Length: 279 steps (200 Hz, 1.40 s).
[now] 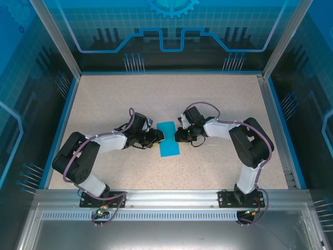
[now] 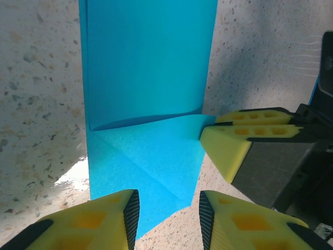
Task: Fold a paper plane with a square sheet of paper (pick it up from the middle)
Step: Turn over the paper at the center of the table.
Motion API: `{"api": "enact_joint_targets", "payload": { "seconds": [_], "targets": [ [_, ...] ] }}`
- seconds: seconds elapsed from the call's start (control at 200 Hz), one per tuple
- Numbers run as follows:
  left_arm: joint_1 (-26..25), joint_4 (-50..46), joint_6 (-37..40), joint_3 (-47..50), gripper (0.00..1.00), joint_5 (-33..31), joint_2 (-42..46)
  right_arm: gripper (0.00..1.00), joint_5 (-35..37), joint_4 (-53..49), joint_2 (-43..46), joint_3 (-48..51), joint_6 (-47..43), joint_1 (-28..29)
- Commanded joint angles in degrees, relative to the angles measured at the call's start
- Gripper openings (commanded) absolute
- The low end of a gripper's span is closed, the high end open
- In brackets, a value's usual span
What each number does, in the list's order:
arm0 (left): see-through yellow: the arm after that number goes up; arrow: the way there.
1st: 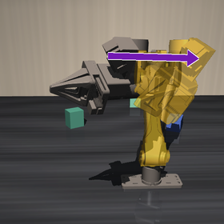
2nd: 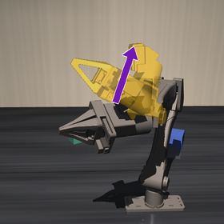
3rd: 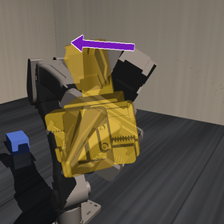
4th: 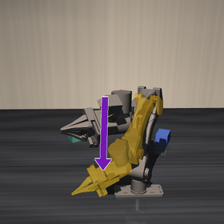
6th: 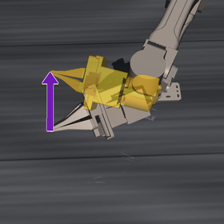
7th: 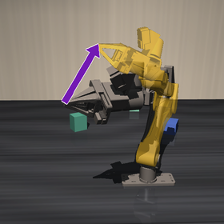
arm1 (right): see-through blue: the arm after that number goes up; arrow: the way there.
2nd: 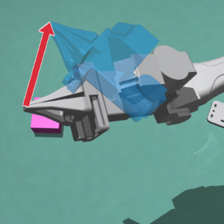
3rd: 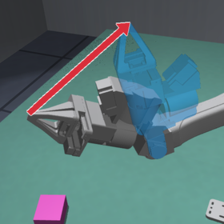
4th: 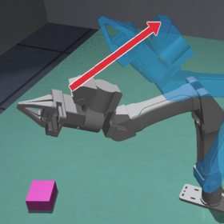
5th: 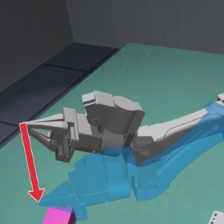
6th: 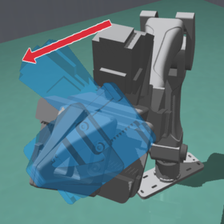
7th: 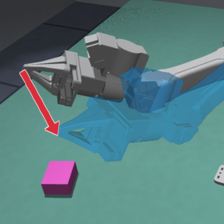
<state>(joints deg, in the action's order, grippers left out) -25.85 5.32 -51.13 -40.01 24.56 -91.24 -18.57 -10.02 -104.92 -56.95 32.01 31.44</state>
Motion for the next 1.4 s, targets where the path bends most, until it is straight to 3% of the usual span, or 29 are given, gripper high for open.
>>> {"api": "enact_joint_targets", "payload": {
  "seconds": [0.0, 0.49, 0.845, 0.98, 1.075, 1.19, 1.391],
  "targets": [
    [-0.8, 0.8, -0.6, 0.2, 0.39, 1.7, -1.3, 0.12, -1.5, 2.4, -0.2, 1.0, 1.6, -1.5],
    [-2.0, 2.8, -0.5, -3.2, 0.38, 2.8, -6.4, 0.12, -1.3, 2.0, -0.4, 1.6, 2.0, -2.1],
    [-2.1, 2.1, 0.9, -6.1, 0.31, 2.7, -9.7, 0.12, -1.2, 1.7, -0.4, 1.9, 2.0, -2.3],
    [-2.1, 2.1, 1.2, -6.6, 0.23, 2.7, -9.7, 0.15, -0.6, 0.8, 0.8, 1.7, 2.2, -2.5],
    [-2.1, 1.2, 2.0, -7.0, 0.14, 2.1, -9.5, 0.26, 1.2, -0.8, 3.6, 1.4, 2.4, -2.7],
    [-2.0, -2.9, 4.0, -8.1, 0.08, 0.4, -7.4, 0.55, 6.8, -4.1, 9.7, 1.9, 2.0, -2.7],
    [-2.2, -21.2, 11.0, -13.5, 0.06, -8.3, 0.3, 0.90, 20.5, -9.3, 22.2, 4.3, 1.5, -2.8]
  ]
}}
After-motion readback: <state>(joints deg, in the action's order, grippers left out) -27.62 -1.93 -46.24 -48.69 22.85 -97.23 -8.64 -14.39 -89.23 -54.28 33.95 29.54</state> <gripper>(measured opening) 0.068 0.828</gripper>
